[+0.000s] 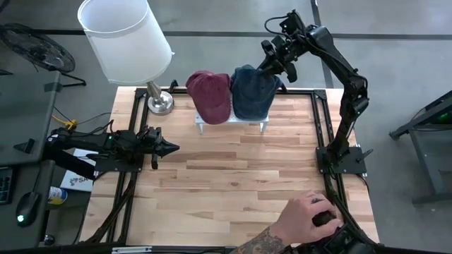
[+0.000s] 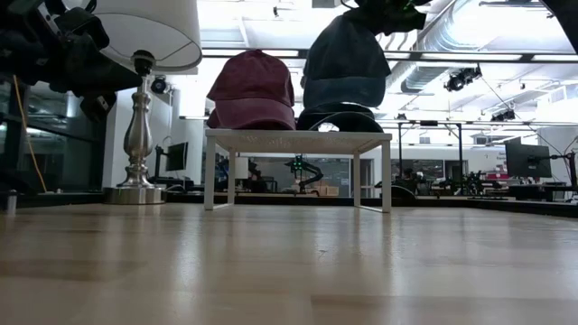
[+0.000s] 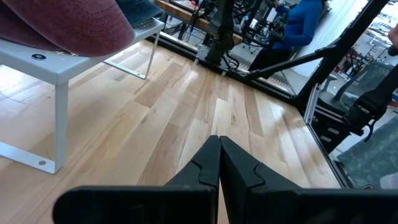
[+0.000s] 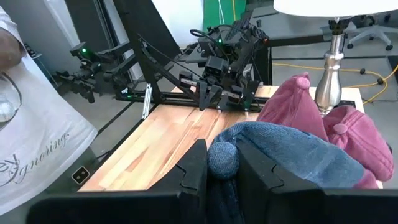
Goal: Pick & Place hat
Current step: Stack the blue cap on top of the blue cap on the shelf
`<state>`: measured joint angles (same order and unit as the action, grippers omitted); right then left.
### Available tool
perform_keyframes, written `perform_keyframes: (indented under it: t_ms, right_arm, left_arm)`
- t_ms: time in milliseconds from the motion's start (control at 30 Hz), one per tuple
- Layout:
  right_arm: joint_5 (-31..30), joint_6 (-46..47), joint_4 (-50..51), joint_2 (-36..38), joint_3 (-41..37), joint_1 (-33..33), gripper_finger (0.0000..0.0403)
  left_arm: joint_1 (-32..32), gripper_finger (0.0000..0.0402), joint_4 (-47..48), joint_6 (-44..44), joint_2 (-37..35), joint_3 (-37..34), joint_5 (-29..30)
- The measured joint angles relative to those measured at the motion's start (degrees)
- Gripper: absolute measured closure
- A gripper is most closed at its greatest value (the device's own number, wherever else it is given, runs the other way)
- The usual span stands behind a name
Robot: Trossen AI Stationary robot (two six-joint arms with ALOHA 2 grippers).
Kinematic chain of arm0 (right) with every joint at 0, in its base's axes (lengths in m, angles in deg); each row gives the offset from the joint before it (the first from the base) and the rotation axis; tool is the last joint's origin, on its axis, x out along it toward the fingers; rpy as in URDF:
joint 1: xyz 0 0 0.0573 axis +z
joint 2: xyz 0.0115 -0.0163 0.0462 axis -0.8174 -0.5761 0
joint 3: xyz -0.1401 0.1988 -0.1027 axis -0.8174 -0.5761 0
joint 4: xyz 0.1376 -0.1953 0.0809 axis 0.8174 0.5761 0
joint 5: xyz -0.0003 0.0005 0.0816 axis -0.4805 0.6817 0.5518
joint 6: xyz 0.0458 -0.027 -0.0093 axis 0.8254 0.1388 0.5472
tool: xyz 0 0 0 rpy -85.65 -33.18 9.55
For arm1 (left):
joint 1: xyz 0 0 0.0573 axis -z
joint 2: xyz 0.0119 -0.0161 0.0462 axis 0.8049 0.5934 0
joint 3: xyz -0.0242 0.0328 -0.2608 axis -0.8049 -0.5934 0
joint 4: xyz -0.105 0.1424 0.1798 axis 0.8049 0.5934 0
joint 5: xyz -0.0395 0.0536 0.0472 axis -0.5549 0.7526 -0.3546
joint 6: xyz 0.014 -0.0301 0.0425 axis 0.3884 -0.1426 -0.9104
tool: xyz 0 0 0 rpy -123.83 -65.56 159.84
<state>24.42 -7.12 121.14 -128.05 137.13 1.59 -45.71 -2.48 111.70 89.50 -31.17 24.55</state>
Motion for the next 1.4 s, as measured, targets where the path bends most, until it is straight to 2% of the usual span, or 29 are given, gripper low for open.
perform_keyframes:
  t_ms: [567,767,967,1267,1400]
  right_arm:
    - [-5.8,0.4,1.3,-1.8,0.0,0.4,0.0353]
    - [-11.2,2.0,0.8,-1.8,0.0,0.7,0.0352]
    - [-17.8,4.8,-1.8,-1.8,0.0,1.3,0.0323]
    - [-26.2,5.0,-3.7,-1.9,0.0,1.6,0.0332]
    - [-28.1,5.0,-4.4,-1.9,0.0,1.6,0.0330]
  left_arm:
    - [0.0,0.0401,0.0,0.0,0.0,0.0,0.0]
    - [0.0,0.0401,0.0,0.0,0.0,0.0,0.0]
    - [0.0,0.0401,0.0,0.0,0.0,0.0,0.0]
    - [0.0,0.0401,0.0,0.0,0.0,0.0,0.0]
    - [0.0,0.0401,0.0,0.0,0.0,0.0,0.0]
